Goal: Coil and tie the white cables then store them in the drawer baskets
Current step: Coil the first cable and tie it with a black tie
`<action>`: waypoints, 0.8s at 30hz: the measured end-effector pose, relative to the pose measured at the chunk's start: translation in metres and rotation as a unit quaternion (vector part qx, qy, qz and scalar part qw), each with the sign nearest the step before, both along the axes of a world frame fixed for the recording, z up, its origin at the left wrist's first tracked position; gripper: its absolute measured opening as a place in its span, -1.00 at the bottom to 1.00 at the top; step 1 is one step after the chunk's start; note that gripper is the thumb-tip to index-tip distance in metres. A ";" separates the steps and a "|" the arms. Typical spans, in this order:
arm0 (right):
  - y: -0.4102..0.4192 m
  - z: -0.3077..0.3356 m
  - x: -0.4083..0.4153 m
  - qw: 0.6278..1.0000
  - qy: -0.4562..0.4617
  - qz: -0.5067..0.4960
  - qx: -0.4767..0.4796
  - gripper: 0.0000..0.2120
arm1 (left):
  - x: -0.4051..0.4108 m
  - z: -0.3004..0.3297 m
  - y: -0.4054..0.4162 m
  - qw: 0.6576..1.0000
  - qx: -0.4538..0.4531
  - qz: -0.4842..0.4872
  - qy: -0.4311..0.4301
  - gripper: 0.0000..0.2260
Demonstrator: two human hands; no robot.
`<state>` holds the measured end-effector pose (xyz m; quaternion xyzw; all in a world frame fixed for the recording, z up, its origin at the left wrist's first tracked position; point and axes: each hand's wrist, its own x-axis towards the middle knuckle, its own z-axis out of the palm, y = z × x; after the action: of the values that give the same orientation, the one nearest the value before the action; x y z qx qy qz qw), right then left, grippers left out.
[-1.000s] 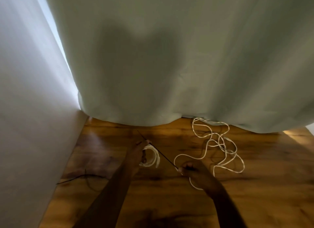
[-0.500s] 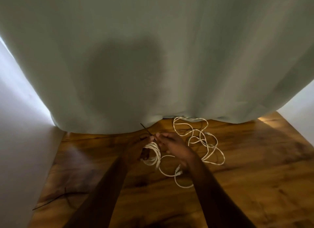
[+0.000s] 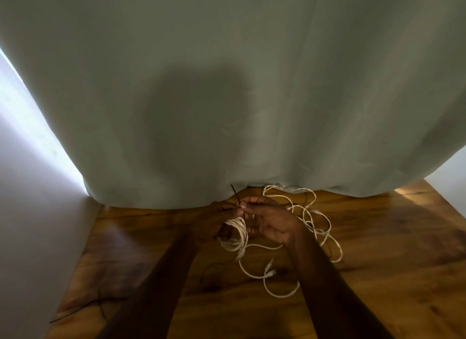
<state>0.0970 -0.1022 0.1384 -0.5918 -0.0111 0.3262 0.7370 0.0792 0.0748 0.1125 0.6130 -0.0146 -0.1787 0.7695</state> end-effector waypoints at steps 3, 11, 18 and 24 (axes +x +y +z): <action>-0.002 0.000 0.001 0.999 0.012 -0.003 0.039 -0.81 | 0.002 -0.001 0.003 1.000 0.014 0.020 -0.014 -0.78; 0.004 0.007 -0.014 0.991 -0.050 -0.121 -0.015 -0.93 | 0.021 -0.011 0.012 0.920 0.084 0.379 0.050 -0.65; 0.042 -0.013 -0.039 0.961 -0.104 -0.199 -0.164 -0.82 | 0.032 -0.001 -0.008 0.902 0.030 0.428 0.050 -0.83; 0.054 -0.015 -0.032 0.918 -0.168 -0.262 -0.245 -0.83 | 0.025 0.004 -0.021 0.922 0.046 0.383 0.023 -0.88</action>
<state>0.0647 -0.0485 0.1234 -0.7815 0.1013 0.0097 0.6156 0.1045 0.0541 0.1169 0.6022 0.2470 0.1150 0.7504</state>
